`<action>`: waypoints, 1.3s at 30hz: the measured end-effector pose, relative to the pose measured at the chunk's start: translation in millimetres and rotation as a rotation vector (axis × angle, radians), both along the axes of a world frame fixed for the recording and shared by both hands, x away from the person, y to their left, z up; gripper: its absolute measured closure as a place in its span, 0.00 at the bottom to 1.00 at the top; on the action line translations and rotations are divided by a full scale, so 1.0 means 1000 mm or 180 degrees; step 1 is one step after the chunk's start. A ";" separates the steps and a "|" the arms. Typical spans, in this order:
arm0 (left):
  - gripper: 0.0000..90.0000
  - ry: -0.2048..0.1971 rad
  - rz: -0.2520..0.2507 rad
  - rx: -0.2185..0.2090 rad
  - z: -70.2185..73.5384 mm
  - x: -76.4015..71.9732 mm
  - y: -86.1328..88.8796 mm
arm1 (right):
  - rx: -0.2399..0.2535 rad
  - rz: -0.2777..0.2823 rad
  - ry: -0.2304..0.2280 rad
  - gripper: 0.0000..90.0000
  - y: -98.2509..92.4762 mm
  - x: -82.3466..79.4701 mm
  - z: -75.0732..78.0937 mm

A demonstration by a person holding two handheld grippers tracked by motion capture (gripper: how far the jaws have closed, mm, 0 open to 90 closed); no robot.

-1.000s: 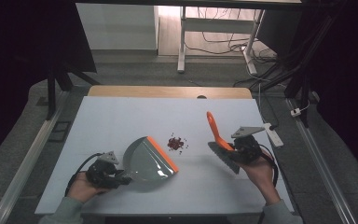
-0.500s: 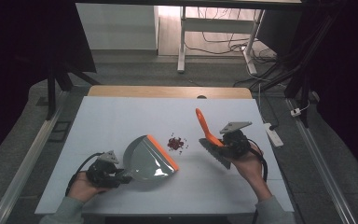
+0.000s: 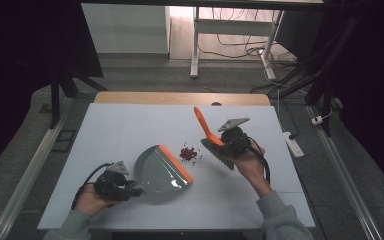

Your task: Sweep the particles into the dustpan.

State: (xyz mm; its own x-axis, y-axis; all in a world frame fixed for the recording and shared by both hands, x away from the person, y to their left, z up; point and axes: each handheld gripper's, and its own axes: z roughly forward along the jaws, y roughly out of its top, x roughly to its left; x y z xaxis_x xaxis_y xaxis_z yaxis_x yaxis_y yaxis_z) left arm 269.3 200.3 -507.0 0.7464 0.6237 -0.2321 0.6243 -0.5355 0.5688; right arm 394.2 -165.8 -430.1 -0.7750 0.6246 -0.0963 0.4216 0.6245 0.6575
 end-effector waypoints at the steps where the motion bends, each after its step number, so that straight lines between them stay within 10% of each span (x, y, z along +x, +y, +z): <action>1: 0.68 0.0004 0.0002 0.0002 0.000 0.000 0.000 | 0.0002 -0.0005 0.0035 0.78 0.007 0.006 -0.001; 16: 0.68 0.0061 -0.0063 -0.0034 -0.003 0.005 -0.007 | -0.0094 -0.0084 0.0162 0.78 0.036 0.051 -0.018; 39: 0.68 0.0146 -0.0052 -0.0113 -0.005 0.010 -0.010 | -0.0231 -0.0100 0.0264 0.78 0.062 0.078 -0.032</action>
State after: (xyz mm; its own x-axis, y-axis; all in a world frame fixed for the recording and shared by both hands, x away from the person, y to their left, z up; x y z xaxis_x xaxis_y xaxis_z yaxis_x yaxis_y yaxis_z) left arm 279.2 190.2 -511.8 0.7445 0.6023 -0.2879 0.6414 -0.5258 0.5587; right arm 472.6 -103.9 -461.9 -0.7624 0.6423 -0.0786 0.4926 0.6548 0.5732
